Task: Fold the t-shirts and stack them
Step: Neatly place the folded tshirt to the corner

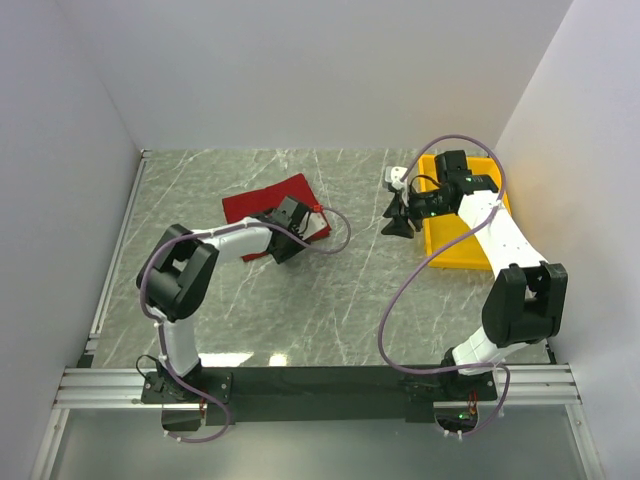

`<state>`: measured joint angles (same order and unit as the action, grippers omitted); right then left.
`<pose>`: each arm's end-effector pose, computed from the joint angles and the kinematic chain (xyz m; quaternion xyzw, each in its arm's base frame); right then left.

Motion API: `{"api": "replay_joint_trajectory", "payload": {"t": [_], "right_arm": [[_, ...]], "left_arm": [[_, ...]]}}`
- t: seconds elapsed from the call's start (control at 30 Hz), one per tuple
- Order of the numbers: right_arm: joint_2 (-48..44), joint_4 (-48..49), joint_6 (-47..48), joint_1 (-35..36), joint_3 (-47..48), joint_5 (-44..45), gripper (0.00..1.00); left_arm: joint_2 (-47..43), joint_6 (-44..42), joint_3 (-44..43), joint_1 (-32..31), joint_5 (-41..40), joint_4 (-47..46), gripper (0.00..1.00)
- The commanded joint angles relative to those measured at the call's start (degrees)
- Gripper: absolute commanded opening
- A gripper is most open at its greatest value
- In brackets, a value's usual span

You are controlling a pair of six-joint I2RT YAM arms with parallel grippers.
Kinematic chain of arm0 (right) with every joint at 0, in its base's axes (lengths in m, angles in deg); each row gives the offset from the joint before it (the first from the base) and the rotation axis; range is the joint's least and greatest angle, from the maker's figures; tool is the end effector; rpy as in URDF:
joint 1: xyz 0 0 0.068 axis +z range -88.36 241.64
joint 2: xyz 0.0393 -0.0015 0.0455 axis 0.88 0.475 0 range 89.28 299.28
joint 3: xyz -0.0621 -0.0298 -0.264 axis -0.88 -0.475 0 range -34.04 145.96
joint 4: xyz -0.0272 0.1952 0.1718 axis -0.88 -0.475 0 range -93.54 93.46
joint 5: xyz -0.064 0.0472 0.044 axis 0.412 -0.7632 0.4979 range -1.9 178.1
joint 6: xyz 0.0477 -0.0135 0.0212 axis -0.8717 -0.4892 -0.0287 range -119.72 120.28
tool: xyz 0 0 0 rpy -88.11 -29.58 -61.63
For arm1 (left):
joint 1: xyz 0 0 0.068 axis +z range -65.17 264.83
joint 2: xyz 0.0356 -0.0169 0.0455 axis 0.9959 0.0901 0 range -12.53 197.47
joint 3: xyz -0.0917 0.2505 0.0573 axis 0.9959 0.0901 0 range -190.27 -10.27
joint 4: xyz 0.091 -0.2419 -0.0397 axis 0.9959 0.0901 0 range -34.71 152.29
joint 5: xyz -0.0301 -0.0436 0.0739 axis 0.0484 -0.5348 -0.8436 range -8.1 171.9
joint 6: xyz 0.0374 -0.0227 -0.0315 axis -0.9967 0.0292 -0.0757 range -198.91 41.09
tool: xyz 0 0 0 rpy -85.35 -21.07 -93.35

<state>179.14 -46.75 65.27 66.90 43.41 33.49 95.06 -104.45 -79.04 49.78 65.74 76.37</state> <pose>0.3110 0.0577 0.2994 -0.5855 0.6436 0.2818 0.4043 0.3189 -0.2115 0.1647 0.4508 0.8440 0.1139 0.2674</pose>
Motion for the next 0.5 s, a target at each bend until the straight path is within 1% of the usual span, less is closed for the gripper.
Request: {"api": "replay_joint_trajectory", "payload": {"t": [0.0, 0.07, 0.13, 0.2, 0.23, 0.27, 0.37, 0.47], "right_arm": [[-2.3, 0.2, -1.0, -0.4, -0.5, -2.4, 0.55], [-2.5, 0.6, -1.5, -0.5, -0.8, -2.5, 0.55], [-2.5, 0.5, -1.8, -0.6, -0.7, -2.8, 0.55], [-2.4, 0.5, -2.1, -0.7, -0.8, -2.9, 0.55], [-2.3, 0.5, -2.1, -0.7, -0.8, -3.0, 0.55], [-2.3, 0.6, -2.2, -0.8, -0.7, -3.0, 0.55], [-2.1, 0.4, -2.2, -0.9, -0.7, -3.1, 0.55], [-1.9, 0.5, -2.4, -0.9, -0.8, -3.4, 0.55]], "left_arm": [[1.7, -3.0, -0.8, -0.5, -3.1, -2.7, 0.67], [2.3, -3.3, -0.1, -0.5, -4.4, -3.9, 0.61], [2.6, -3.8, 0.2, -0.5, -5.5, -4.5, 0.49], [2.8, -3.9, 1.1, -0.3, -6.4, -4.9, 0.30], [2.5, -3.8, 1.5, -0.1, -7.8, -5.9, 0.05], [2.3, -3.9, 2.9, 0.1, -8.4, -6.4, 0.01], [0.5, -4.4, 5.2, 1.3, -9.3, -6.7, 0.01], [-2.0, -4.6, 7.3, 4.1, -9.9, -6.1, 0.01]]}}
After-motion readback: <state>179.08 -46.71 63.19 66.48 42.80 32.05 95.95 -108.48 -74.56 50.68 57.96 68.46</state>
